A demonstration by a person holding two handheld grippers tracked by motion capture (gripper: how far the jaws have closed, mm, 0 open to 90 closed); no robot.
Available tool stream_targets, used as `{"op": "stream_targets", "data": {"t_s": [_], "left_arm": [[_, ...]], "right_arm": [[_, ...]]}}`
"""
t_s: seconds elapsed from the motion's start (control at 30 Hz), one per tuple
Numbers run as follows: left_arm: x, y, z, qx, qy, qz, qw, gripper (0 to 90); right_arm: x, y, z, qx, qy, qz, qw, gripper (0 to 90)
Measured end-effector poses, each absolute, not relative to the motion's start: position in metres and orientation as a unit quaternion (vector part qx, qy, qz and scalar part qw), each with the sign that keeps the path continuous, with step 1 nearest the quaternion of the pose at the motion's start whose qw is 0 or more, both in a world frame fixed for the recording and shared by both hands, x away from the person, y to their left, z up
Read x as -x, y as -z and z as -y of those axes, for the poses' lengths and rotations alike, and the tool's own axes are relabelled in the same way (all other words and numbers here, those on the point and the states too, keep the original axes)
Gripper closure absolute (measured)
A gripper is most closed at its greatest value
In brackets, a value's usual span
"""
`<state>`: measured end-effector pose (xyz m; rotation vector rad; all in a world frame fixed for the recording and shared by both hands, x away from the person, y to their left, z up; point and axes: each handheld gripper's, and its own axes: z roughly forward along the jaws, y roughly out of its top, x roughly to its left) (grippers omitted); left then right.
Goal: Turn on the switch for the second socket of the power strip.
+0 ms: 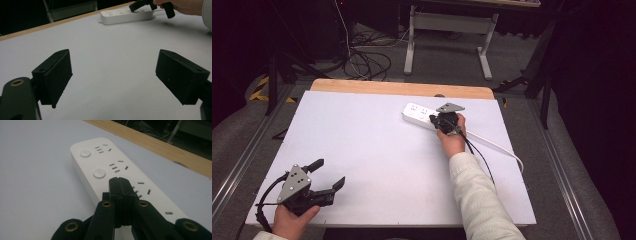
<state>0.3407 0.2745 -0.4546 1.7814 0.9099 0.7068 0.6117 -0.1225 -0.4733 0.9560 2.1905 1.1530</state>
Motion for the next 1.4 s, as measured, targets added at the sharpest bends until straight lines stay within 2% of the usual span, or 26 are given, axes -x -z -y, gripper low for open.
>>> {"op": "stream_targets", "data": {"t_s": [1.4], "left_arm": [[-0.34,0.454,-0.274,-0.733,-0.289,-0.373,0.49,14.0]], "right_arm": [[-0.608,0.474,0.113,-0.399,-0.403,-0.785,0.249,90.0]]}}
